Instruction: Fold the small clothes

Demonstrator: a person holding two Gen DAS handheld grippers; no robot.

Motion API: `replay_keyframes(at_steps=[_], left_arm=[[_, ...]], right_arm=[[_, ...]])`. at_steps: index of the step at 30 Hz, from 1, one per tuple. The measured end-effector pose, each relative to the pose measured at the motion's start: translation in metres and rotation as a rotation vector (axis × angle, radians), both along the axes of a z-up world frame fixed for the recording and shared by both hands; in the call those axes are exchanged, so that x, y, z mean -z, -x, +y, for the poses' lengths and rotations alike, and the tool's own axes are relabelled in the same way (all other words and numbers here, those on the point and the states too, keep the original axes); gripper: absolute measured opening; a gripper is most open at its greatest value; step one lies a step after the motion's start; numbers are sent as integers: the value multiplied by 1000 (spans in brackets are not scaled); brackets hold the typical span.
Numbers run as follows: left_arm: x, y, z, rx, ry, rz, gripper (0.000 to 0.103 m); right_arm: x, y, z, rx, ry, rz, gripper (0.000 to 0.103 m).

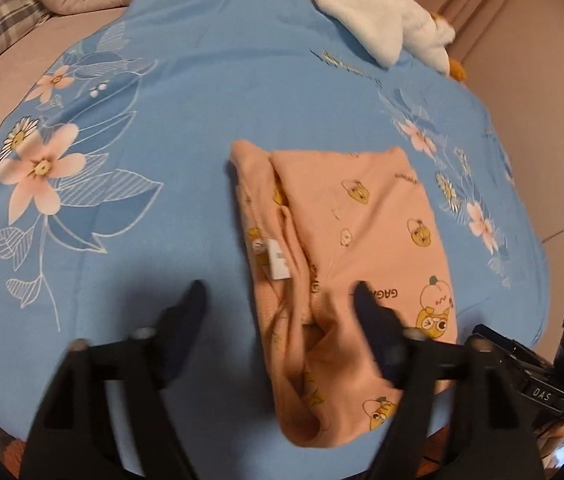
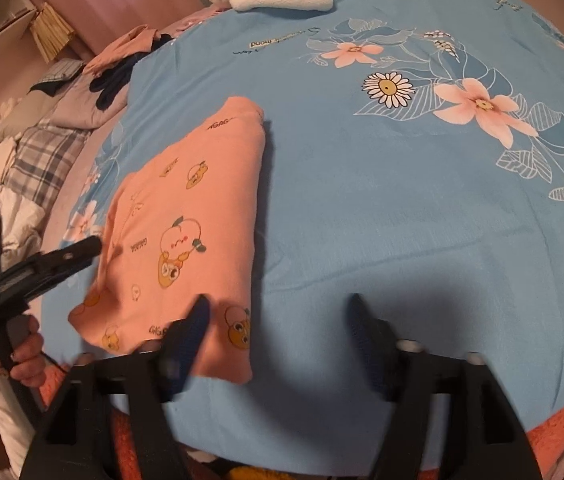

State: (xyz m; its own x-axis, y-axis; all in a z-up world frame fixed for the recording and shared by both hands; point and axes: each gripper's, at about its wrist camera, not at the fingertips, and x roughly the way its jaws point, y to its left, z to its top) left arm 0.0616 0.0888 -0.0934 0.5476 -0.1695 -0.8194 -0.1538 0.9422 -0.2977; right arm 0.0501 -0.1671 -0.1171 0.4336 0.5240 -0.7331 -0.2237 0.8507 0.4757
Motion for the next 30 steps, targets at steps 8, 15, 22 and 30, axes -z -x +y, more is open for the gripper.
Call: replay_keyframes(at_steps=[8, 15, 22, 30], left_arm=[[32, -7, 0, 30, 156, 85, 81], [39, -16, -3, 43, 212, 70, 62], [40, -16, -10, 38, 235, 49, 34], [8, 1, -26, 45, 220, -8, 29]], right_arm=[[4, -25, 26, -78, -126, 26, 84], [17, -41, 52, -125, -194, 80, 75], [14, -42, 57, -100, -161, 59, 36], [-22, -23, 55, -139, -156, -65, 28]])
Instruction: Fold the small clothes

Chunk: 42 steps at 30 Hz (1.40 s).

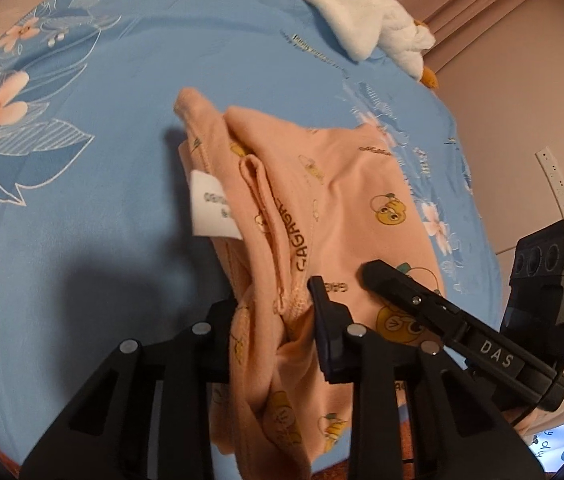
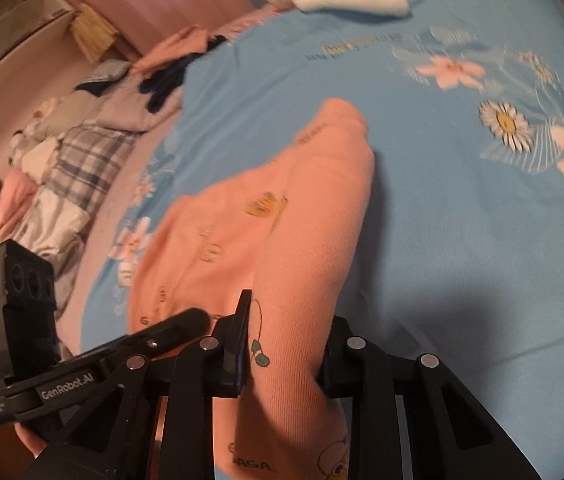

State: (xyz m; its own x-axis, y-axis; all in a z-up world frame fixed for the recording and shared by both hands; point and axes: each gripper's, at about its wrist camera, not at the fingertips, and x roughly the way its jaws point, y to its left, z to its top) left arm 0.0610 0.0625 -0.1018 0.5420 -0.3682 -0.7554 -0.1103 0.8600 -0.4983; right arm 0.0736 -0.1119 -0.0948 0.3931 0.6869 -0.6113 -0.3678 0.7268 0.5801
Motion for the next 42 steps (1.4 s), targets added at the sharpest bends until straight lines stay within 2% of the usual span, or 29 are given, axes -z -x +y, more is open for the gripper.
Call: replay_keyframes(at_steps=[7, 15, 19, 23, 30, 32, 34, 42], left_arm=[[-31, 30, -14, -23, -36, -87, 29], [-51, 51, -22, -30, -40, -152, 29], [-64, 58, -32, -17, -67, -199, 29], [-74, 62, -39, -15, -69, -218, 29], [-97, 62, -42, -20, -85, -268, 29], [-106, 61, -41, -31, -87, -290, 29], [-116, 59, -41, -46, -97, -312, 29], [-121, 43, -48, -51, -135, -316, 29]], right_arm=[[-24, 17, -13, -25, -36, -100, 28], [-45, 29, -18, -33, -12, -193, 28], [-54, 36, -22, -31, 4, -254, 28], [-62, 41, -29, -23, -2, -260, 28], [-100, 39, -19, -76, 102, -356, 28], [-111, 39, -16, -91, 127, -411, 28], [-114, 37, -17, -96, 121, -434, 28], [-103, 18, -28, -86, 61, -405, 28]])
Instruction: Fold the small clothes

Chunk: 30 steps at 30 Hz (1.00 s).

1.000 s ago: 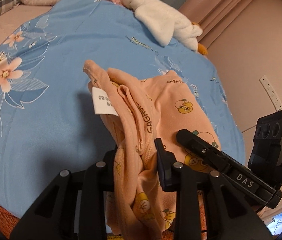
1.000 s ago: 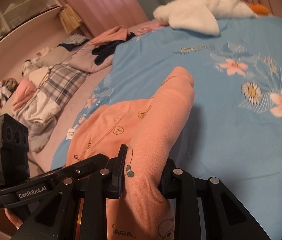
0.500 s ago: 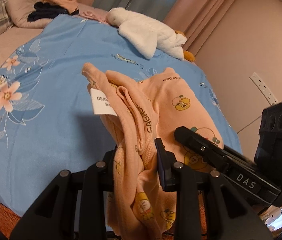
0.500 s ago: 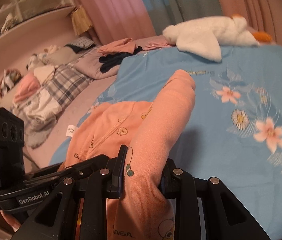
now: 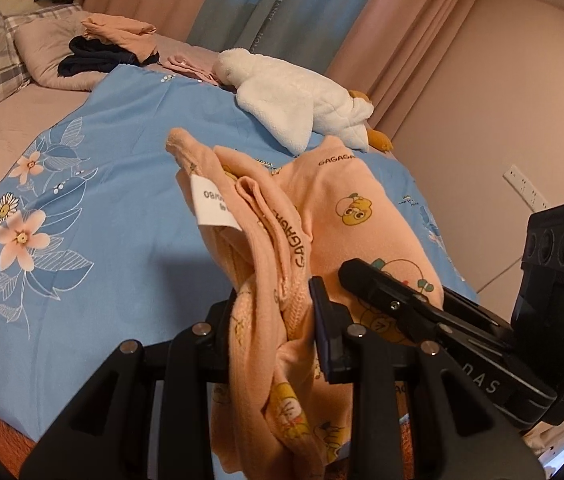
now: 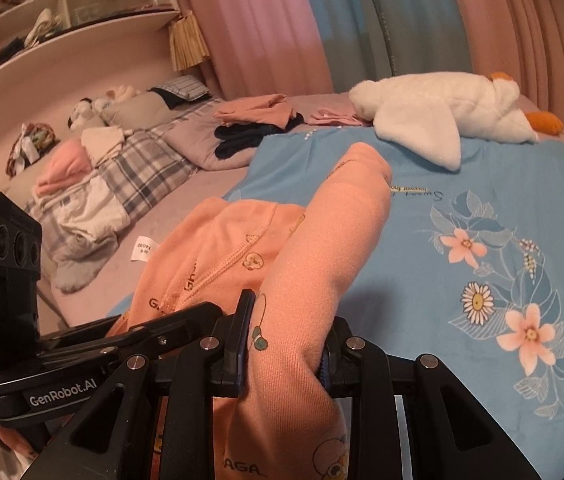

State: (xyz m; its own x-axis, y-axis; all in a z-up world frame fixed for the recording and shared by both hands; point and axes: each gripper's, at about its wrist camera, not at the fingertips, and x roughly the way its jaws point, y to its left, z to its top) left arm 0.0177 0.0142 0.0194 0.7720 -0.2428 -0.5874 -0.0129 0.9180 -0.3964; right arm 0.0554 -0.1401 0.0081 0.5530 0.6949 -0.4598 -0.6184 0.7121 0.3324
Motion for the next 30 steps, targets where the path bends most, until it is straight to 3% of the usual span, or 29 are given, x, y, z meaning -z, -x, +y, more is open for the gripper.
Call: replay_keyframes(at_steps=[8, 16, 25, 30], left_arm=[[17, -22, -20, 34, -40, 24, 29], [32, -43, -36, 53, -85, 45, 28], [46, -60, -43, 66, -82, 61, 28], [62, -70, -42, 57, -78, 89, 28]], right_arm=[[21, -12, -15, 44, -13, 18, 28], [40, -30, -29, 60, -41, 92, 28], [56, -46, -34, 64, -61, 120, 28], [72, -59, -32, 42, -92, 182, 28]])
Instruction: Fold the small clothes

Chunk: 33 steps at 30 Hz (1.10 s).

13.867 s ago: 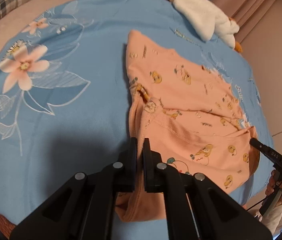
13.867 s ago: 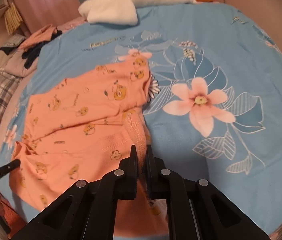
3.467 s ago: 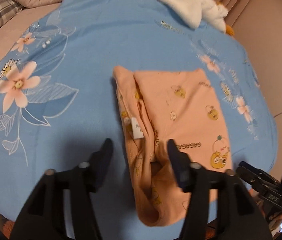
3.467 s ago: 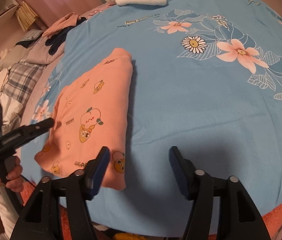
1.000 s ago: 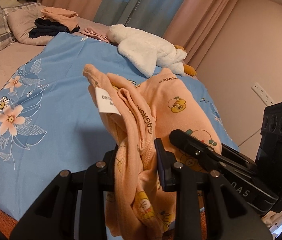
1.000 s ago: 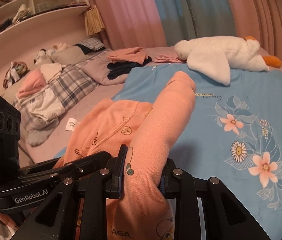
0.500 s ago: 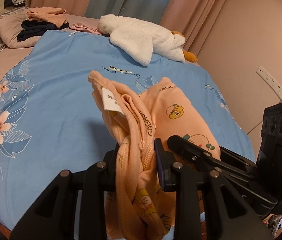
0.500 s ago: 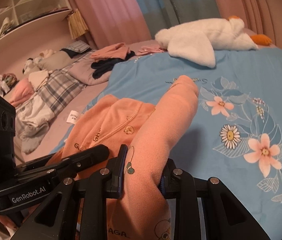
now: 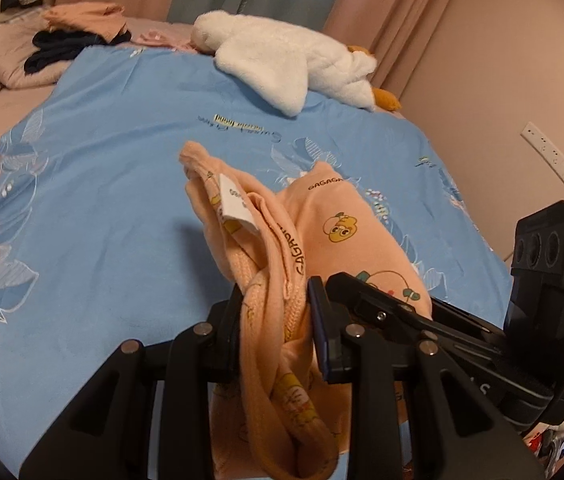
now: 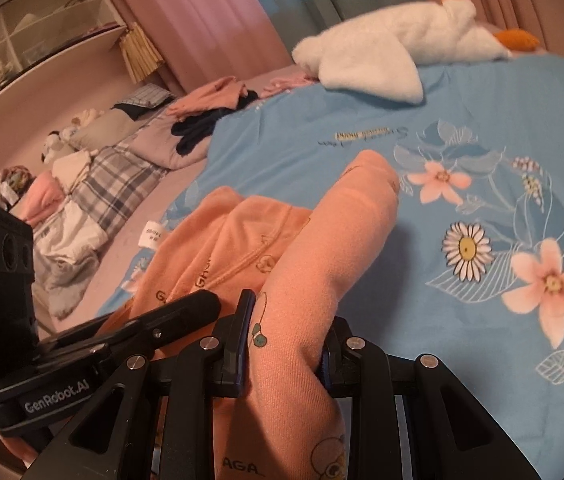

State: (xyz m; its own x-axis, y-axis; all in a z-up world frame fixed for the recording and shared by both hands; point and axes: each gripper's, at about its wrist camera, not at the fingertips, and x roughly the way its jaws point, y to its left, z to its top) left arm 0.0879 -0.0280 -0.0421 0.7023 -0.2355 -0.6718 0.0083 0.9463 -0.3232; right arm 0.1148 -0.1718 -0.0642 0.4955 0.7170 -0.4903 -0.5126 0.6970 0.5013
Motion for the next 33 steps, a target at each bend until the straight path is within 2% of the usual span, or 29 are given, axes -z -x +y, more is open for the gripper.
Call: replay_keyframes(at_steps=[10, 15, 18, 23, 25, 27, 30, 33], left_arm=[[16, -13, -3, -8, -14, 33, 27], [35, -21, -1, -11, -8, 81, 27], [48, -21, -2, -16, -43, 104, 27], [59, -21, 3, -44, -48, 145, 28], [62, -20, 6, -53, -56, 159, 32], [64, -20, 7, -61, -67, 173, 33], [68, -17, 8, -74, -87, 172, 37], [63, -11, 9, -87, -98, 161, 42]], right_arm=[[15, -6, 3, 3, 10, 40, 28], [31, -14, 4, 31, 37, 117, 28], [38, -15, 5, 47, 77, 158, 28], [42, -15, 3, 78, 129, 204, 28], [45, -15, 2, 91, 156, 226, 28], [48, -15, 1, 100, 180, 246, 33], [53, -17, 0, 129, 223, 271, 46], [51, -15, -5, 161, 245, 261, 55]])
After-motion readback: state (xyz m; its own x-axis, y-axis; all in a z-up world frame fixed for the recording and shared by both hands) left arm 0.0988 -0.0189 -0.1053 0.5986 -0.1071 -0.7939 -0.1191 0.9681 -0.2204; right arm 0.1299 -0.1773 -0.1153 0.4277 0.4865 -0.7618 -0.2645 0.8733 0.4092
